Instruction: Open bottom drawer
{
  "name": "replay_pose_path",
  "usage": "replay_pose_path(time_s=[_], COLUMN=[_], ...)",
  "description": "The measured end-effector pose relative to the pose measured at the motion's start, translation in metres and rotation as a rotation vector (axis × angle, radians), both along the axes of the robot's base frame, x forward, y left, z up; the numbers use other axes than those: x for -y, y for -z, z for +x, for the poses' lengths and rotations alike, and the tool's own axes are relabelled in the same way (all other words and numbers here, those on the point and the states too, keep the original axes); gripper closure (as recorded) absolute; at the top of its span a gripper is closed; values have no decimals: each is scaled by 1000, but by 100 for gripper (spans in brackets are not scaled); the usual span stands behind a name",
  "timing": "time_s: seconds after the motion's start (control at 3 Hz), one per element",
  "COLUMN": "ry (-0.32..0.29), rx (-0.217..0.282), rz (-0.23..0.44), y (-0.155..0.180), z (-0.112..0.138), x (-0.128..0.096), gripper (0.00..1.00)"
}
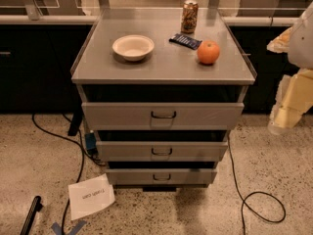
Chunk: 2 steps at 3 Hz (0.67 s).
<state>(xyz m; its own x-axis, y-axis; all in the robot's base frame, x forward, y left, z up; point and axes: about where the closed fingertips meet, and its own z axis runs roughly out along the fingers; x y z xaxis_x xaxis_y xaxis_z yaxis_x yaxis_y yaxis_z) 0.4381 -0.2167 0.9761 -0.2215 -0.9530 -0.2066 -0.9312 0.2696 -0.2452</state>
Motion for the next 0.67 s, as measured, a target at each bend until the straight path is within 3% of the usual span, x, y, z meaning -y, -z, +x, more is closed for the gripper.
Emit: replay_pose_path(time_s=[0.33, 0.67], ry=[0, 7], rx=[0, 31], rz=[0, 43], y=[0, 0], z=[0, 0], x=[0, -2], gripper=[0, 0])
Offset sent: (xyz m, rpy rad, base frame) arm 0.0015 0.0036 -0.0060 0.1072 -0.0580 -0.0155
